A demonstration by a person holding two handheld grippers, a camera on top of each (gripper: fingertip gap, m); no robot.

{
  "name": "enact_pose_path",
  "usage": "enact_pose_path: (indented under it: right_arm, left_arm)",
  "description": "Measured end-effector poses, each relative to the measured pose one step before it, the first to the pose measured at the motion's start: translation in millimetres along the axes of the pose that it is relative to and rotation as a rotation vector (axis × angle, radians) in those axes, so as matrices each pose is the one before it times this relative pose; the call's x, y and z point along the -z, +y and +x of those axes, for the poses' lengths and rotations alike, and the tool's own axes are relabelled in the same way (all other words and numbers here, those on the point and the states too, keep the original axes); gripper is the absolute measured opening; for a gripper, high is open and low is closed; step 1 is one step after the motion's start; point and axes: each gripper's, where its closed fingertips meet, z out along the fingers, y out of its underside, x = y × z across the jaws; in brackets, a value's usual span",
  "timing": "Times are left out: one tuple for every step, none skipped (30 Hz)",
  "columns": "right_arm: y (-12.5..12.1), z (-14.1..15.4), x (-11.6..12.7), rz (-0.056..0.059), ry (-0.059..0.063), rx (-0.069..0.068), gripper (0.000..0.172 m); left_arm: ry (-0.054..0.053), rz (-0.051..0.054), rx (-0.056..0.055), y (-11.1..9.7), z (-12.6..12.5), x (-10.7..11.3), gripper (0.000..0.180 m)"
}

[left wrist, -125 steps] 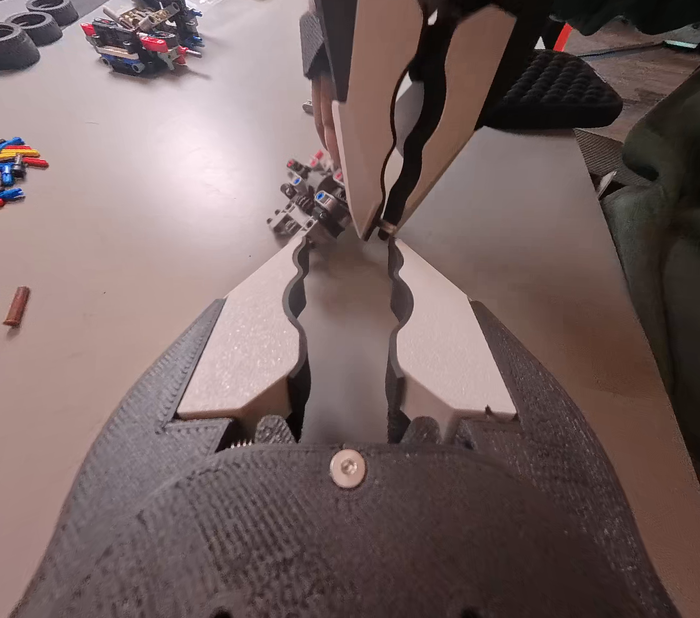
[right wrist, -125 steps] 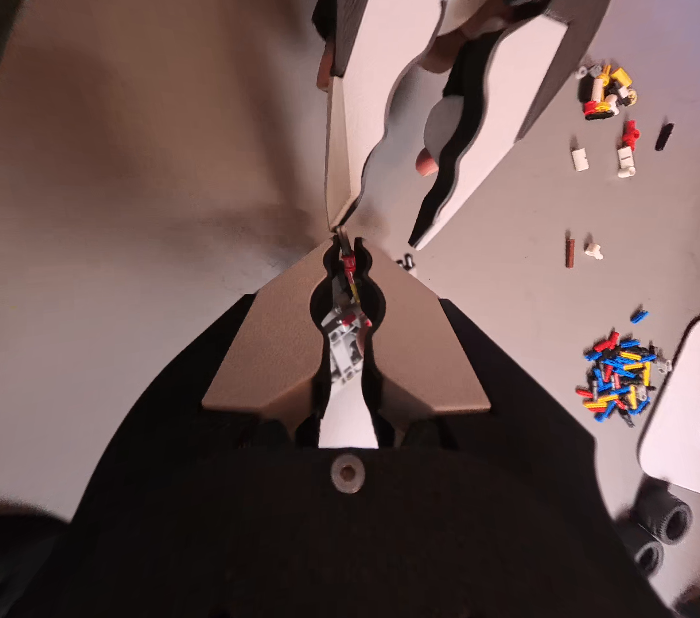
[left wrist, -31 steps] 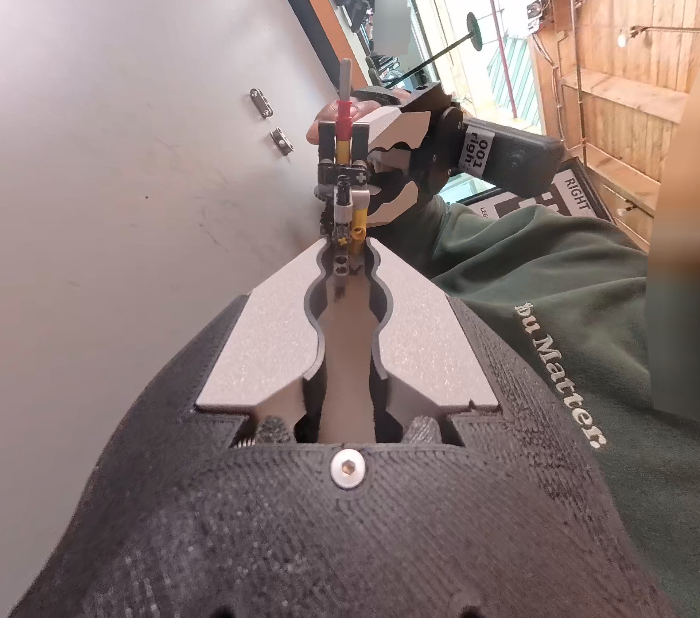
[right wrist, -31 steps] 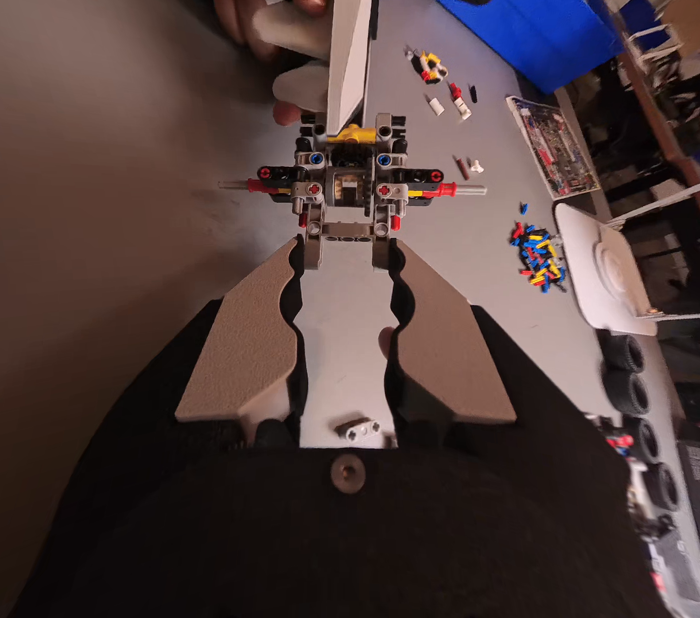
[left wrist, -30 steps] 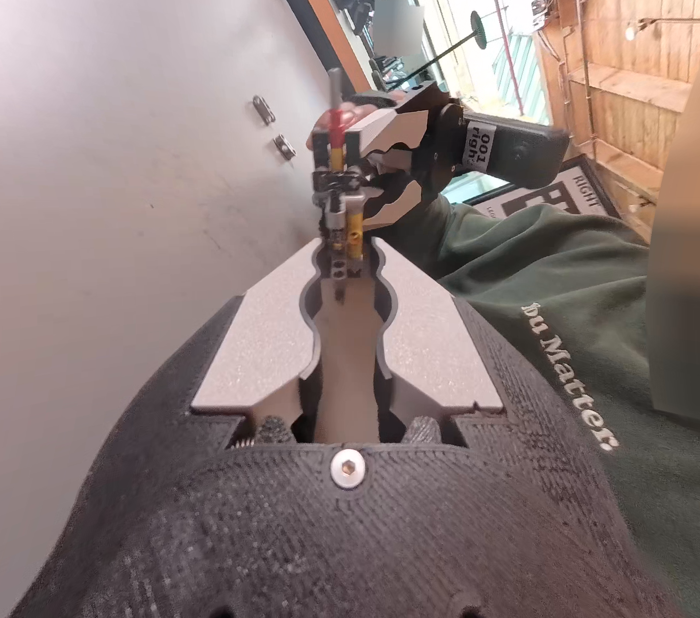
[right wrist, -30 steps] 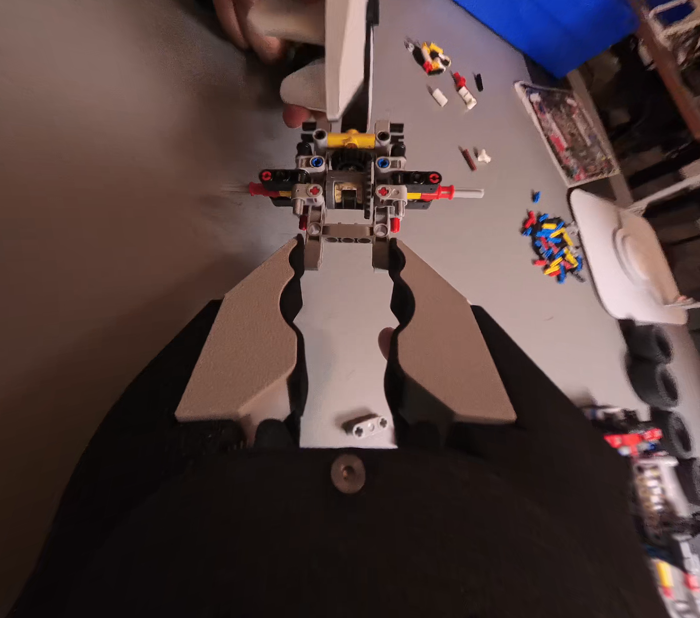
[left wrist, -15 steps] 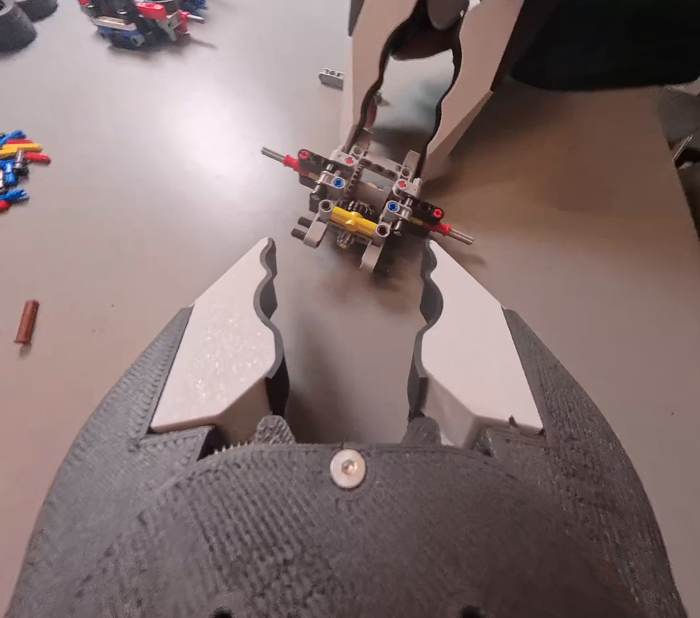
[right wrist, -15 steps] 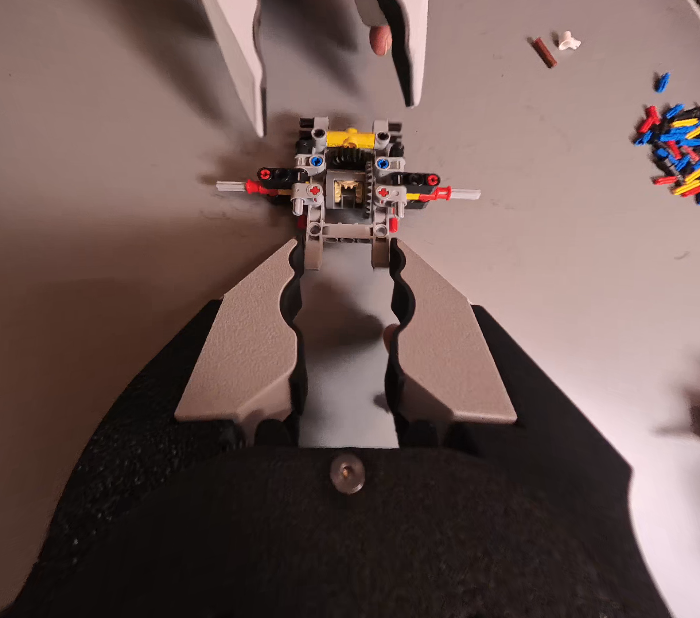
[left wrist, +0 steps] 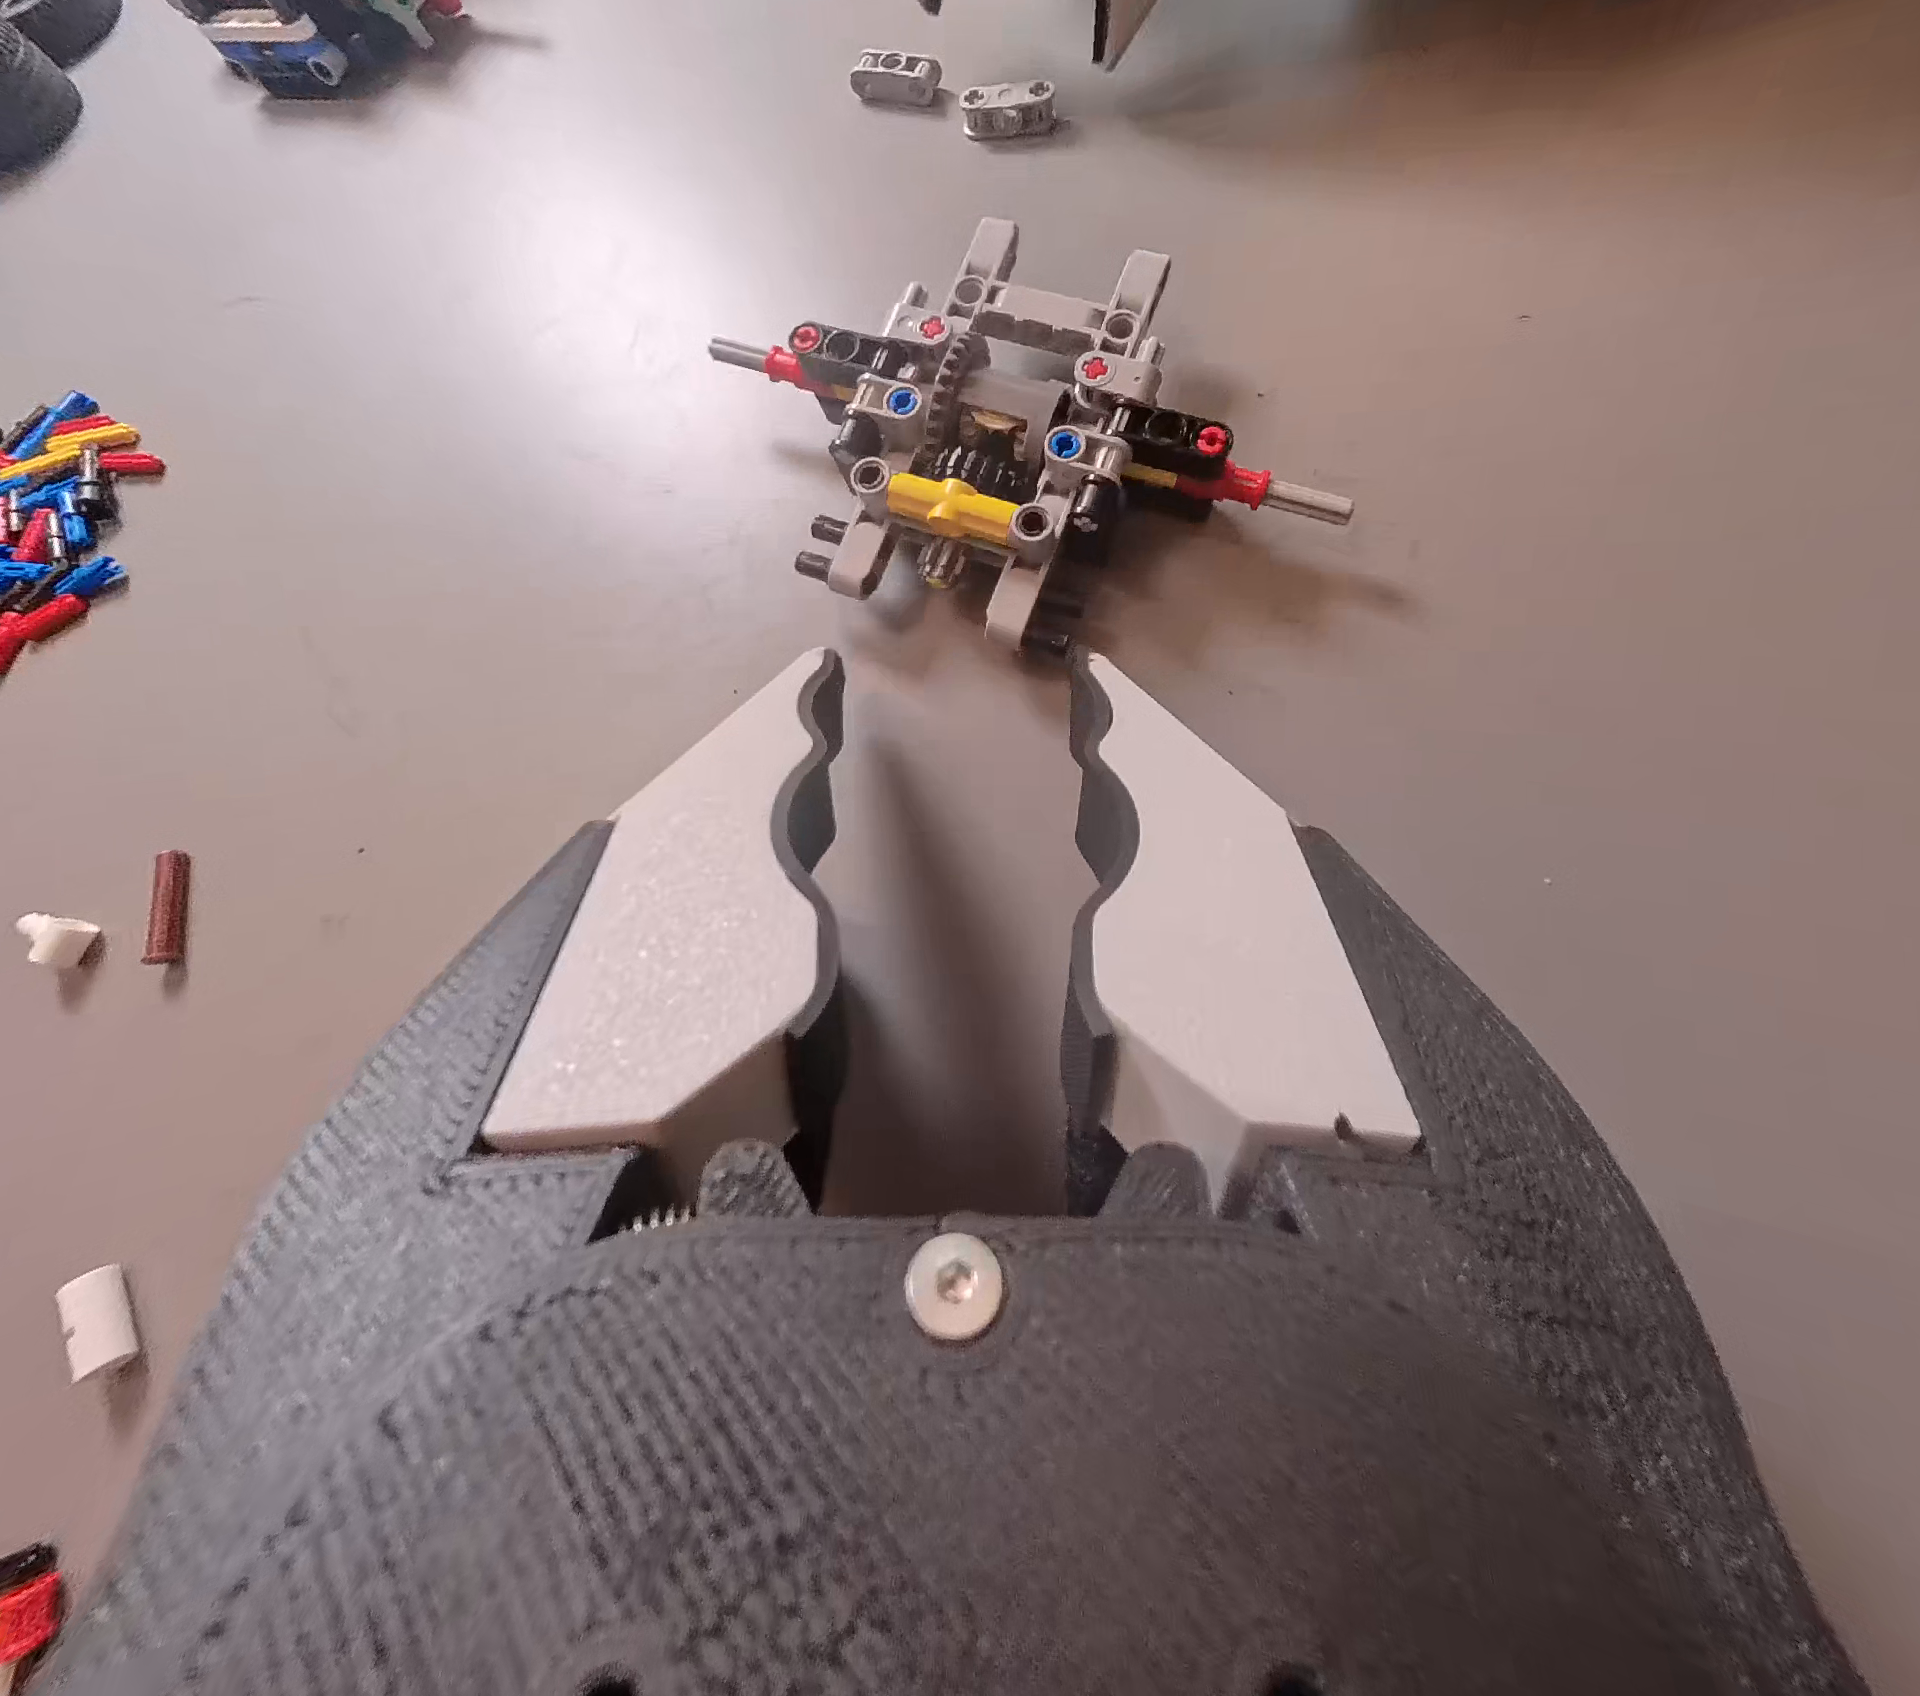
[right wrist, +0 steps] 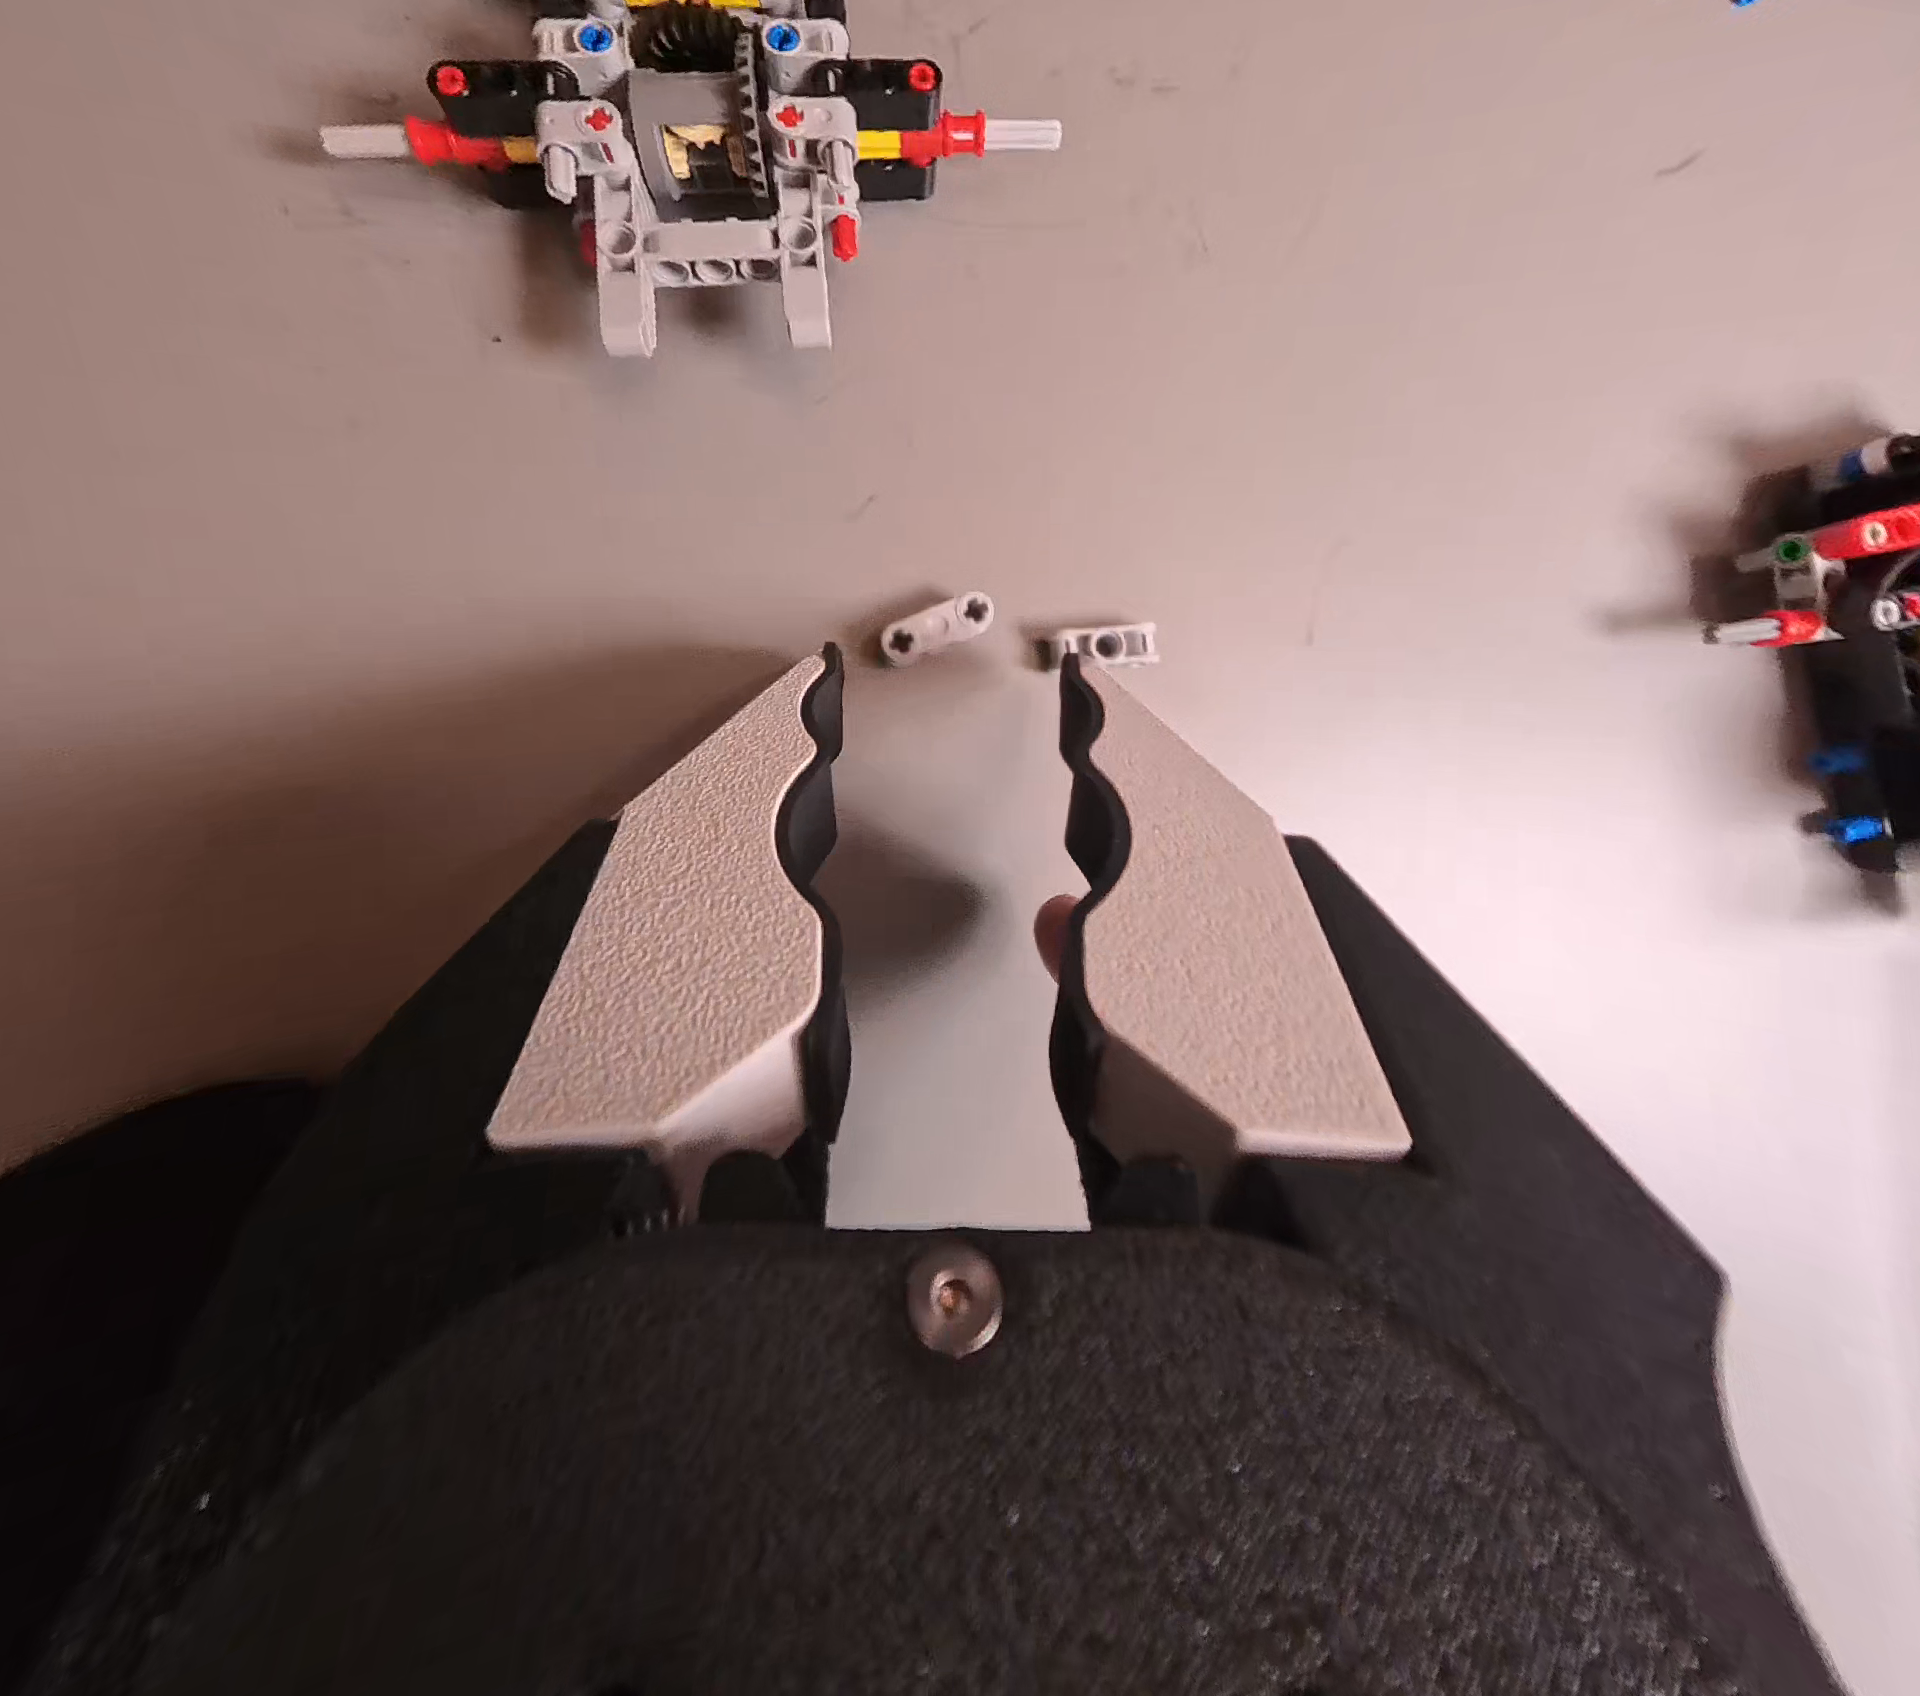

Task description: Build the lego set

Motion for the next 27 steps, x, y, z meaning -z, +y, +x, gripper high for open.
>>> enact_pose_path:
  right_arm:
    - [-0.53, -1.28, -3.36, -0.0069, -0.0068, 0.0021, 0.038]
    - [0.91, -0.15, -3.46, -0.0177, -0.0016, -0.0024, 0.035]
    - [-0.24, 1.04, -3.08, -0.0088, 0.0063, -0.0013, 0.03]
    - [-3.02, -0.39, -1.59, 0.0098, -0.0015, -0.0014, 0.019]
    - [-0.41, -1.88, -1.64, -0.0033, -0.0073, 0.0115, 0.013]
    - [-0.99, -0.91, -1.02, 0.0046, 0.0002, 0.0144, 0.006]
    - [-0.83, -0.09, -0.35, 0.0061, 0.0022, 0.0103, 0.006]
    - [-0.13, 0.04, 0.03, 0.0043, -0.001, 0.0016, 0.006]
    - [-0.51, -0.28, -0.04, 0.0101, -0.0038, 0.0028, 0.006]
    - [-1.3, -1.46, -0.23, 0.0188, -0.0093, 0.0025, 0.006]
    - [-1.82, -2.27, 0.1, 0.0183, -0.0145, -0.0046, 0.006]
    - [-2.4, -0.96, 0.6, 0.0155, -0.0062, -0.0106, 0.006]
    - [-4.16, 0.23, 1.19, 0.0213, 0.0, -0.0162, 0.006]
    - [-7.43, -0.88, 1.75, 0.0369, -0.0086, -0.0249, 0.006]
    - [-11.88, -1.09, 2.4, 0.0625, -0.0097, -0.031, 0.005]
    - [-13.83, -1.73, 2.04, 0.0725, -0.0115, -0.0331, 0.005]
    - [-13.26, -2.84, 0.9, 0.0667, -0.0156, -0.0278, 0.005]
    - [-12.27, -2.71, -0.8, 0.0633, -0.0091, -0.0164, 0.005]
    - [-10.1, -3.34, -2.53, 0.0554, -0.0069, -0.0012, 0.005]
    - [-6.39, -4.25, -4.28, 0.0378, -0.0079, 0.0136, 0.005]
    - [-3.54, -3.91, -5.22, 0.0226, -0.0011, 0.0248, 0.005]
    - [-1.75, -3.53, -5.56, 0.0124, 0.0033, 0.0319, 0.005]
    - [-2.06, -3.49, -5.25, 0.0134, 0.0018, 0.0251, 0.005]
    - [-3.54, -3.3, -4.59, 0.0226, -0.0027, 0.0076, 0.005]
    - [-4.97, -1.99, -3.53, 0.0316, -0.0006, -0.0088, 0.005]
    - [-4.89, -0.93, -2.52, 0.035, 0.0019, -0.0136, 0.005]
    - [-3.67, -0.56, -1.46, 0.0296, 0.0012, -0.008, 0.005]
  left_arm:
    - [0.002, 0.0126, 0.0089, -0.87, -0.03, 2.16, 0.044]
    - [-0.0032, 0.0128, 0.0083, -1.11, -0.7, 2.29, 0.045]
    - [-0.0089, 0.0108, 0.0052, -0.81, -1.42, 2.25, 0.045]
    - [-0.0128, 0.0095, 0.004, -0.65, -1.96, 2.07, 0.045]
    - [-0.0116, 0.0105, 0.0042, -0.86, -1.54, 1.64, 0.045]
    - [-0.0082, 0.0124, 0.0048, -1.25, -0.87, 1.24, 0.045]
    - [-0.0068, 0.0139, 0.0046, -1.57, -0.49, 0.71, 0.045]
    - [-0.0037, 0.0141, 0.0029, -1.91, 0.22, 0.36, 0.045]
    - [-0.0004, 0.0134, 0.0012, -2.11, 0.88, -0.13, 0.045]
    - [-0.0023, 0.0129, -0.0005, -2.36, 0.51, -0.23, 0.045]
    - [-0.0027, 0.0128, -0.0022, -2.64, 0.4, -0.29, 0.045]
    - [-0.0007, 0.0136, -0.0014, -2.63, 0.53, -0.38, 0.044]
    - [-0.0002, 0.015, 0.0015, -2.95, 0.75, -0.27, 0.043]
    - [0.0008, 0.018, 0.0032, -3.6, 1.02, -0.27, 0.042]
    - [-0.0005, 0.022, 0.0039, -4.39, 0.97, -0.27, 0.041]
    - [-0.0017, 0.0258, 0.0059, -5.52, 0.95, -0.34, 0.04]
    - [0.0025, 0.0313, 0.0106, -6.81, 1.63, -0.4, 0.038]
    - [0.0097, 0.0378, 0.0183, -8.05, 2.48, -0.67, 0.036]
    - [0.0153, 0.0416, 0.0288, -8.52, 2.67, -0.9, 0.034]
    - [0.0171, 0.0426, 0.0406, -8.41, 1.84, -1.17, 0.03]
    - [0.0141, 0.0396, 0.0502, -7.56, 0.17, -1.44, 0.027]
    - [0.0062, 0.0271, 0.048, -5.83, -1.82, -1.72, 0.024]
    - [0.0007, 0.0081, 0.0308, -3.48, -3.04, -2.17, 0.025]
    - [0.0002, -0.0056, 0.0102, -1.92, -3.02, -2.14, 0.026]
    - [0.0002, -0.0068, -0.0018, -1.96, -2.97, -1.87, 0.027]
    - [0.0057, 0.0015, -0.0017, -3.11, -2.19, -1.41, 0.029]
    - [0.0094, 0.0067, 0.0045, -3.65, -1.64, -1.13, 0.031]
